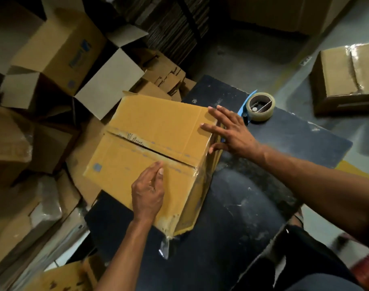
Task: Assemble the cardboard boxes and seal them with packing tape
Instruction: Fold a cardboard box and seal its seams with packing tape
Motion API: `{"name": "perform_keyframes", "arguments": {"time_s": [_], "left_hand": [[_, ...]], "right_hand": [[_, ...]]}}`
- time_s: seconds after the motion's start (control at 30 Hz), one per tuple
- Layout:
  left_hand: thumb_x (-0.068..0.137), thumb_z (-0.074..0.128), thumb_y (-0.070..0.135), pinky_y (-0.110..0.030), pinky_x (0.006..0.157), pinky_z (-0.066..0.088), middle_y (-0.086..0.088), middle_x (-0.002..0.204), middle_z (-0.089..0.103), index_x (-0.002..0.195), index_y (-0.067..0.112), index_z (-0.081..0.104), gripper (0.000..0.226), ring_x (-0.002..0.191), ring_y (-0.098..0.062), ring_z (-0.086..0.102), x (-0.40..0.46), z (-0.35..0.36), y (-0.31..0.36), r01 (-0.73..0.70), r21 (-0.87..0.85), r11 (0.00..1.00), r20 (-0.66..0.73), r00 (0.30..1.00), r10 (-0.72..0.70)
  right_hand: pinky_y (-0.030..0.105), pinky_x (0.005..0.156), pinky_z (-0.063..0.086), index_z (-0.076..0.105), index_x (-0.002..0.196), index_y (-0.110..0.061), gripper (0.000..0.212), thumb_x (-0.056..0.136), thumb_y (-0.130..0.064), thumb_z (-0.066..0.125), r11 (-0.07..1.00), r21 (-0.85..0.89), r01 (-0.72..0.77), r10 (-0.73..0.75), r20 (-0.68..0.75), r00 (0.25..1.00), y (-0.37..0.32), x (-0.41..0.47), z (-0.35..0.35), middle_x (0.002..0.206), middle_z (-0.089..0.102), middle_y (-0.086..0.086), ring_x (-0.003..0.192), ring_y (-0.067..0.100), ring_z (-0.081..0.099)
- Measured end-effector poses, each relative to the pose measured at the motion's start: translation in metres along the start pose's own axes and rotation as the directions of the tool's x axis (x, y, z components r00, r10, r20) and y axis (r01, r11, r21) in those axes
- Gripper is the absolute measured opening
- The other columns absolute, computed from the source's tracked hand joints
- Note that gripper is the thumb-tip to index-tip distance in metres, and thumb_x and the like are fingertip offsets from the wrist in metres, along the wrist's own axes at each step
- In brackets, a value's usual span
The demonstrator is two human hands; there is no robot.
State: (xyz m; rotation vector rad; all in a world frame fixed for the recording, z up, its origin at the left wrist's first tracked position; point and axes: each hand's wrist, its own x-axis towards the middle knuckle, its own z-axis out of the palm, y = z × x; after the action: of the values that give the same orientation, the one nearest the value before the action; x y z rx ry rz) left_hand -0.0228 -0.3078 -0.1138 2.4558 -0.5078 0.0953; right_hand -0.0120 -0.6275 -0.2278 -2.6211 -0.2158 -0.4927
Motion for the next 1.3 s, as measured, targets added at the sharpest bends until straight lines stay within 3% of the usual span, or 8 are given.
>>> {"name": "perform_keyframes", "arguments": {"time_s": [0.17, 0.33, 0.47, 0.6, 0.73, 0.83, 1.13, 1.3], "left_hand": [[0.103, 0.064, 0.019, -0.022, 0.105, 0.051, 0.008, 0.134, 0.067, 0.132, 0.021, 0.068, 0.030, 0.127, 0.002, 0.059, -0.057, -0.026, -0.028, -0.019, 0.000, 1.000, 0.113, 0.993, 0.019], [0.100, 0.060, 0.044, -0.030, 0.119, 0.038, 0.008, 0.148, 0.057, 0.138, 0.022, 0.065, 0.044, 0.142, -0.004, 0.048, -0.090, -0.034, -0.059, -0.082, -0.068, 0.994, 0.266, 0.959, 0.098], [0.097, 0.059, 0.061, -0.028, 0.127, 0.022, 0.009, 0.160, 0.039, 0.145, 0.054, 0.046, 0.050, 0.152, -0.007, 0.031, -0.086, -0.046, -0.072, -0.122, -0.118, 0.985, 0.448, 0.879, 0.163], [0.094, 0.054, 0.066, -0.036, 0.126, 0.027, 0.003, 0.166, 0.030, 0.147, 0.053, 0.045, 0.055, 0.156, -0.006, 0.022, -0.074, -0.059, -0.085, -0.376, 0.012, 0.926, 0.590, 0.751, 0.297], [0.097, 0.055, 0.061, -0.049, 0.105, 0.054, -0.009, 0.159, 0.045, 0.149, 0.040, 0.050, 0.057, 0.146, -0.026, 0.046, -0.071, -0.053, -0.099, -0.703, 0.144, 0.697, 0.531, 0.649, 0.545], [0.100, 0.058, 0.055, -0.050, 0.089, 0.062, -0.015, 0.148, 0.057, 0.142, 0.032, 0.061, 0.048, 0.133, -0.034, 0.058, -0.074, -0.042, -0.106, -0.778, 0.255, 0.574, 0.408, 0.624, 0.666], [0.096, 0.077, 0.023, -0.047, 0.104, 0.055, -0.012, 0.151, 0.054, 0.145, 0.027, 0.060, 0.052, 0.138, -0.032, 0.055, -0.085, -0.030, -0.118, -0.760, 0.358, 0.543, 0.295, 0.643, 0.707], [0.092, 0.067, 0.061, -0.048, 0.098, 0.058, -0.009, 0.148, 0.059, 0.143, 0.027, 0.062, 0.061, 0.134, -0.031, 0.059, -0.086, -0.031, -0.113, -0.735, 0.337, 0.588, 0.300, 0.676, 0.673]], "right_hand": [[0.065, 0.123, 0.010, 0.024, 0.164, -0.028, 0.114, 0.075, -0.096, 0.044, 0.996, -0.068, 0.050, -0.048, 0.036, 0.998, -0.045, -0.007, -0.017, 0.172, 0.004, 0.016, 0.159, 0.033, -0.001], [0.070, 0.120, 0.016, 0.039, 0.159, -0.027, 0.092, 0.085, -0.082, 0.053, 0.949, -0.097, 0.300, -0.301, -0.003, 0.954, -0.115, -0.035, 0.022, 0.169, 0.021, 0.013, 0.158, 0.033, 0.015], [0.074, 0.116, 0.020, 0.049, 0.153, -0.030, 0.082, 0.086, -0.077, 0.057, 0.943, -0.125, 0.310, -0.318, -0.050, 0.947, -0.120, -0.041, 0.034, 0.166, 0.031, 0.010, 0.156, 0.034, 0.022], [0.071, 0.120, 0.012, 0.043, 0.156, -0.031, 0.079, 0.092, -0.077, 0.044, 0.946, -0.130, 0.298, -0.296, 0.033, 0.955, -0.120, -0.043, 0.024, 0.169, 0.025, 0.010, 0.158, 0.032, 0.014], [0.069, 0.122, 0.007, 0.041, 0.157, -0.032, 0.076, 0.097, -0.077, 0.031, 0.963, -0.121, 0.241, -0.232, 0.081, 0.969, -0.130, -0.047, 0.016, 0.169, 0.023, 0.009, 0.159, 0.031, 0.006], [0.069, 0.122, 0.005, 0.041, 0.157, -0.032, 0.075, 0.098, -0.077, 0.027, 0.973, -0.100, 0.206, -0.196, 0.103, 0.975, -0.135, -0.050, 0.016, 0.170, 0.023, 0.009, 0.159, 0.030, 0.003], [0.066, 0.123, -0.001, 0.033, 0.160, -0.033, 0.087, 0.092, -0.086, 0.023, 0.989, -0.078, 0.122, -0.105, 0.196, 0.975, -0.146, -0.053, 0.009, 0.172, 0.015, 0.008, 0.159, 0.026, -0.006], [0.065, 0.123, -0.003, 0.030, 0.161, -0.034, 0.089, 0.090, -0.089, 0.022, 0.989, -0.070, 0.133, -0.112, 0.240, 0.964, -0.147, -0.052, 0.004, 0.172, 0.012, 0.006, 0.159, 0.025, -0.007]]}}
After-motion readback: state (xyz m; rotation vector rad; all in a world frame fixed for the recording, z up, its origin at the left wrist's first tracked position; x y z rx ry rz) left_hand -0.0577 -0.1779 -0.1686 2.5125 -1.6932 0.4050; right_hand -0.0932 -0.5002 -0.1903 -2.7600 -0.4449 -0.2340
